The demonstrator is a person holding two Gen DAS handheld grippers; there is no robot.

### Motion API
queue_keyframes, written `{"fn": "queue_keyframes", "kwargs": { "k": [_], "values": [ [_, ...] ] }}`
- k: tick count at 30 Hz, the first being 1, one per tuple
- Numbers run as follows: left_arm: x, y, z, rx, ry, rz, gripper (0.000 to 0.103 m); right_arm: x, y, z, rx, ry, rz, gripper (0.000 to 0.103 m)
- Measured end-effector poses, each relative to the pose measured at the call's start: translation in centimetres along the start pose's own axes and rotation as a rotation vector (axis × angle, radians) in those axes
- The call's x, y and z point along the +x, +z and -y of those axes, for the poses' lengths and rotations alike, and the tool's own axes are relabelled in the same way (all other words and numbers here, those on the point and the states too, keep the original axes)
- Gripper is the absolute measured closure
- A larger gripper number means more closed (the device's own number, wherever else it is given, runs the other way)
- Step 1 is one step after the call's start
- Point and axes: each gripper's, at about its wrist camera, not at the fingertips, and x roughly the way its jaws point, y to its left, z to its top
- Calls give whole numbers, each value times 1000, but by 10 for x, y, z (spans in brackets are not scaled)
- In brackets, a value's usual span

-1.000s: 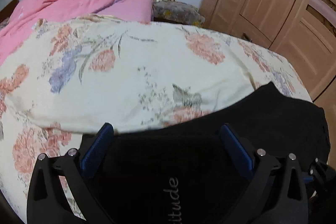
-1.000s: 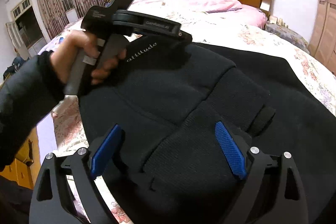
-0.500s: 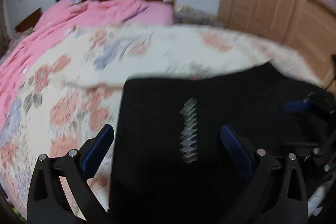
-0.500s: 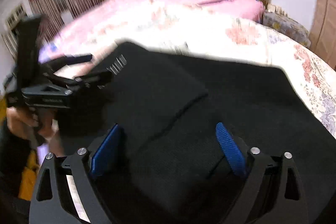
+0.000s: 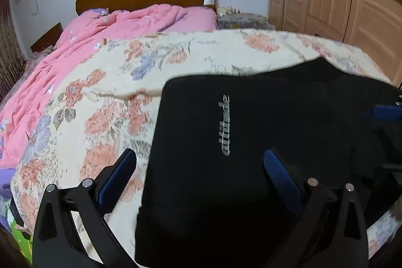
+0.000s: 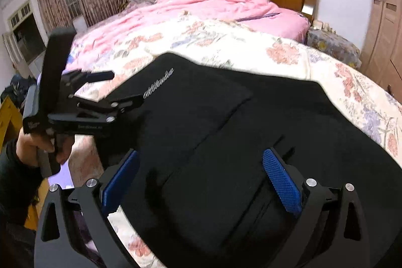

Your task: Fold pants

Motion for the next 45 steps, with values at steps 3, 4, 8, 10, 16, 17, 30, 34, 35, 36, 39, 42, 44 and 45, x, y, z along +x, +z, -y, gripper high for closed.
{"fn": "queue_keyframes", "kwargs": {
  "k": [3, 4, 8, 10, 16, 17, 30, 34, 35, 36, 39, 42, 44, 45],
  "values": [
    [8, -7, -1, 1, 7, -20, 2, 15, -10, 5, 18, 0, -44, 7],
    [10, -8, -1, 0, 6, -27, 2, 15, -12, 8, 30, 12, -30, 7],
    [0, -7, 1, 16, 27, -9, 2, -5, -8, 11, 54, -6, 9, 7],
    [-11, -3, 7, 33, 31, 18, 2, -18, -8, 15, 65, -23, 35, 7],
    [-17, 10, 39, 99, -13, 43, 2, -46, -23, 46, 122, -129, 52, 7],
    [-14, 11, 45, 110, -15, 37, 2, -47, -28, 54, 140, -147, 39, 7],
    [3, 11, 62, 93, -52, -28, 2, -55, -81, 107, 242, -304, -73, 5],
    [-7, 12, 96, 181, -91, -13, 2, -64, -106, 123, 283, -305, -57, 5],
    [-2, 10, 103, 206, -70, -22, 1, -66, -108, 124, 289, -302, -60, 5],
    [2, 8, 104, 206, -59, -21, 1, -69, -109, 124, 299, -300, -58, 5],
    [12, 12, 85, 111, -133, -83, 1, -97, -115, 131, 383, -249, 8, 5],
    [4, 14, 87, 143, -16, -87, 2, -145, -140, 142, 513, -178, 147, 5],
    [-12, 18, 100, 173, 6, -33, 2, -173, -170, 153, 645, -123, 219, 5],
    [-21, 20, 106, 175, -11, -6, 2, -183, -186, 158, 709, -95, 245, 5]
  ]
}}
